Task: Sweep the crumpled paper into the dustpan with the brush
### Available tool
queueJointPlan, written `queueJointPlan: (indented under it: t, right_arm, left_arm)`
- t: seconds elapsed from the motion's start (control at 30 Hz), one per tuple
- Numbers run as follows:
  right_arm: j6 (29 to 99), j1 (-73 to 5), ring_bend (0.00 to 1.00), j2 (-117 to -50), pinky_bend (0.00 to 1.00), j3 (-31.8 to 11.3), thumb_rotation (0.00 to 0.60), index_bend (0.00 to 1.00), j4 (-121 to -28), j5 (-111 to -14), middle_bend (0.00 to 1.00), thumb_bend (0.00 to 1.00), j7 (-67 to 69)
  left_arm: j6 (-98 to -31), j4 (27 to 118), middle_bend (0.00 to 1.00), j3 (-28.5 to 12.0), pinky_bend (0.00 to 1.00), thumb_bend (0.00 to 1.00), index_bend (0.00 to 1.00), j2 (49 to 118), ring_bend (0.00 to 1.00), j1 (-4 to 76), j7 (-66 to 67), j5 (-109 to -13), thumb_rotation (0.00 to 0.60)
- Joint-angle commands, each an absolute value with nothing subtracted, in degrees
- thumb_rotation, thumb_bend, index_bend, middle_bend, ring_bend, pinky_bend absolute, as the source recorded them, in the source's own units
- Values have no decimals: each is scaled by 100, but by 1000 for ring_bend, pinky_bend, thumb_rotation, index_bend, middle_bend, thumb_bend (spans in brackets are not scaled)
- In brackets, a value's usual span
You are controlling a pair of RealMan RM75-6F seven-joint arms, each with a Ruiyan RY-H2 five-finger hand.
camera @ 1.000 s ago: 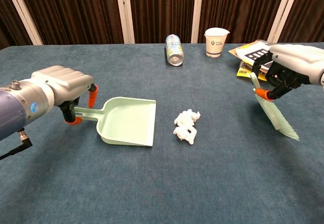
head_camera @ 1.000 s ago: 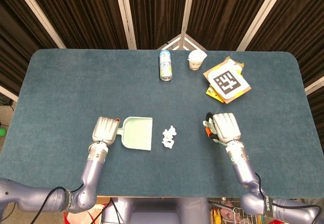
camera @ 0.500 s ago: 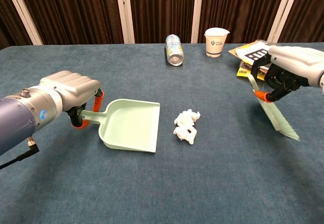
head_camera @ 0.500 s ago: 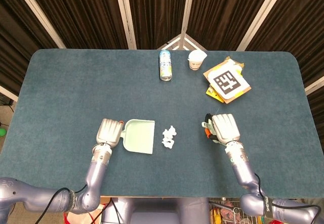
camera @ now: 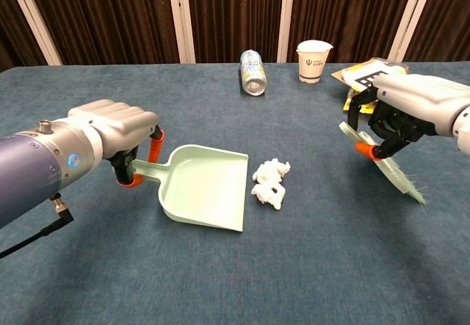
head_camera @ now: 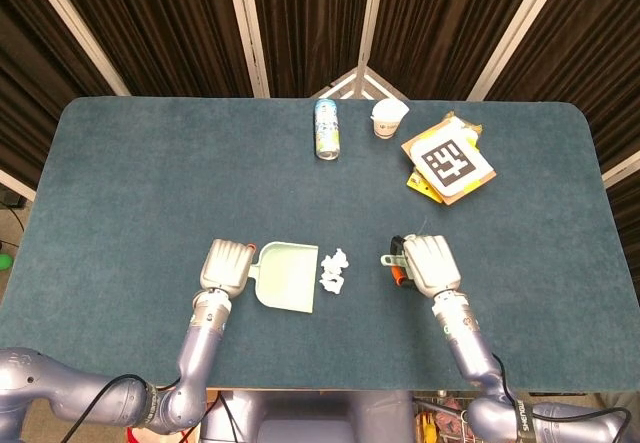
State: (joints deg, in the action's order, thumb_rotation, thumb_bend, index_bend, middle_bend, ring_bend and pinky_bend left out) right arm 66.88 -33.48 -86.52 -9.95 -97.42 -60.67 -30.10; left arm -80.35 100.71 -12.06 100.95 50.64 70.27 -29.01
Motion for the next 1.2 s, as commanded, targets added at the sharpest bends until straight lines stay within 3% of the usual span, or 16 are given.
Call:
queueJointPlan:
  t: [0.03, 0.87, 1.2]
  right_arm:
    - [6753, -3353, 840, -8707, 760, -973, 600, 820, -9846, -6029, 851, 493, -3130]
    - [7139, -3981, 840, -9620, 760, -1746, 600, 822, -11076, -4861, 851, 495, -3815]
    - [7174, -4194, 840, -9649, 760, -1752, 600, 823, -11615, -4870, 851, 496, -3885]
  left_arm:
    - [-8151, 10169, 1000, -1289, 1000, 568, 606, 10151, 975, 5137, 7111, -2824, 600]
    - [-8259, 9820, 1000, -1287, 1000, 570, 610, 10546, 976, 5339, 7147, -2721, 600]
    - [-8248, 9615, 1000, -1438, 1000, 570, 611, 10811, 977, 5489, 7212, -2644, 600]
